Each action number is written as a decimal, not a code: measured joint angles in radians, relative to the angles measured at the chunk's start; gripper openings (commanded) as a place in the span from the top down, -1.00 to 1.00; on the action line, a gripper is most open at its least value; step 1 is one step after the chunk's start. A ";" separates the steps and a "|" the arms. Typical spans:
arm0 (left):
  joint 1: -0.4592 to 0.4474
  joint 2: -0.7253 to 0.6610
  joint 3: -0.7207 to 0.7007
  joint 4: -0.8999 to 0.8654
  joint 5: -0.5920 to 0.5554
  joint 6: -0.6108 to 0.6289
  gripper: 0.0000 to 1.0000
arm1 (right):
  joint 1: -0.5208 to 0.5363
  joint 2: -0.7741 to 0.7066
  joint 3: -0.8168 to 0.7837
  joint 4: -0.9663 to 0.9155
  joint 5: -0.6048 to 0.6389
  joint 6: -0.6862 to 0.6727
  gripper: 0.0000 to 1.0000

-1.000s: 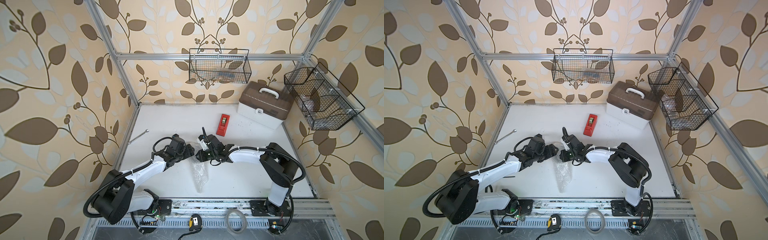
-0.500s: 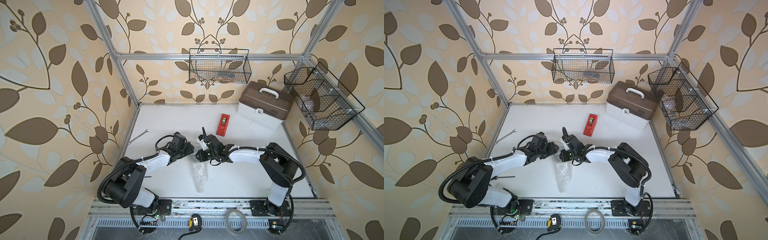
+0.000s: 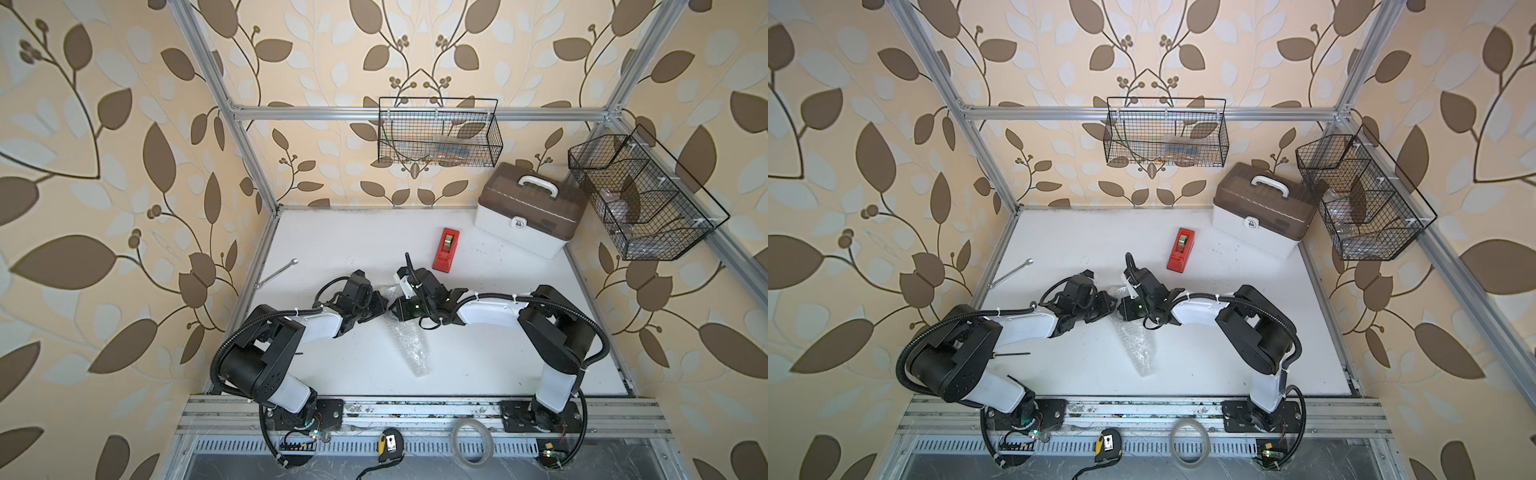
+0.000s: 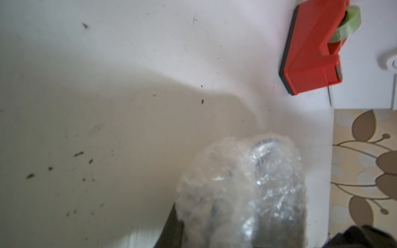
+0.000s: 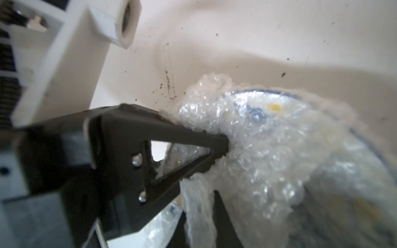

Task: Wrap bowls in bubble wrap
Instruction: Wrap the bowl in bubble wrap.

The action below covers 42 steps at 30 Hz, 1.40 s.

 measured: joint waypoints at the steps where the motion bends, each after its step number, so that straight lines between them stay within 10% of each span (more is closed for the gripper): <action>1: 0.000 0.004 0.000 0.006 0.004 0.002 0.94 | 0.000 0.000 0.000 0.000 0.002 0.000 0.63; 16: -0.002 0.003 0.023 -0.042 -0.037 -0.023 1.00 | -0.019 -0.169 -0.078 -0.058 0.061 0.009 0.16; 42: -0.002 -0.175 -0.061 -0.186 -0.237 -0.076 1.00 | 0.008 -0.432 -0.168 -0.180 0.074 0.108 0.09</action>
